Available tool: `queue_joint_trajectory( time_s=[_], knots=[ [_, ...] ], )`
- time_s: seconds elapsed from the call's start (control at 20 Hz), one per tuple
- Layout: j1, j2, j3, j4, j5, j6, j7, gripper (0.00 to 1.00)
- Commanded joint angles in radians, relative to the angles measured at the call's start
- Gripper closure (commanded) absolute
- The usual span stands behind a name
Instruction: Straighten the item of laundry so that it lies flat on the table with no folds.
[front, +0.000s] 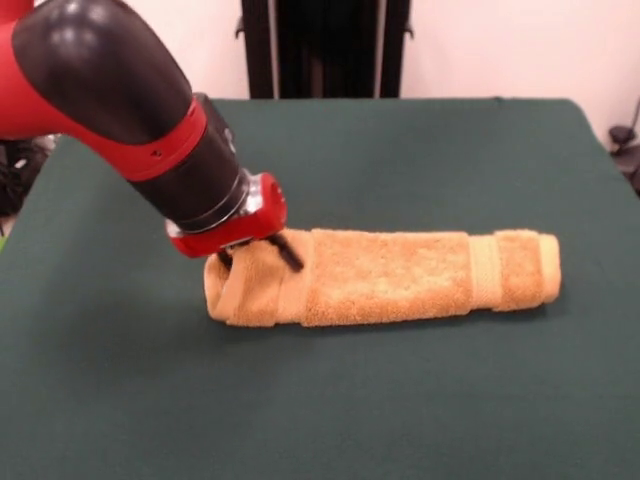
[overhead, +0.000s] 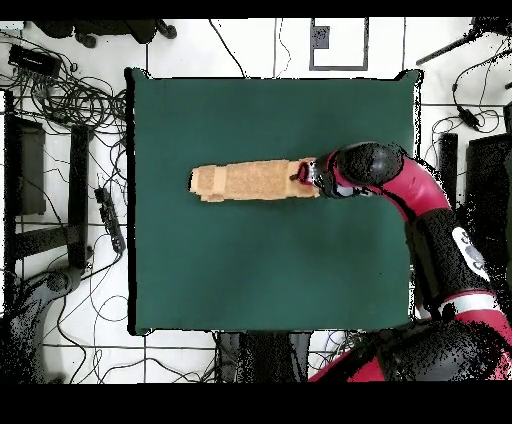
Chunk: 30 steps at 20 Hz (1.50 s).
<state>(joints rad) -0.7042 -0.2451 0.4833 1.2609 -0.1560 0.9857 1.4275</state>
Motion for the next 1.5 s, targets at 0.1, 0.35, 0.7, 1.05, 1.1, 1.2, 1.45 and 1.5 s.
queue_joint_trajectory(
  time_s=[0.1,0.35,0.7,1.05,1.1,1.2,1.45,1.5],
  knots=[
    [0.059,0.036,0.046,0.068,0.18,0.217,0.194,0.0],
    [0.069,0.029,0.031,0.075,0.23,0.205,0.208,0.0],
    [0.084,0.009,0.023,0.071,0.272,0.126,0.209,0.0],
    [0.098,-0.013,0.051,0.081,0.327,0.063,0.218,1.0],
    [0.102,-0.017,0.054,0.081,0.343,0.063,0.234,1.0],
    [0.119,-0.016,0.054,0.076,0.376,0.038,0.271,1.0],
    [0.152,-0.037,0.043,0.112,0.472,-0.071,0.364,1.0],
    [0.154,-0.04,0.051,0.115,0.492,-0.087,0.365,1.0]
  ],
)
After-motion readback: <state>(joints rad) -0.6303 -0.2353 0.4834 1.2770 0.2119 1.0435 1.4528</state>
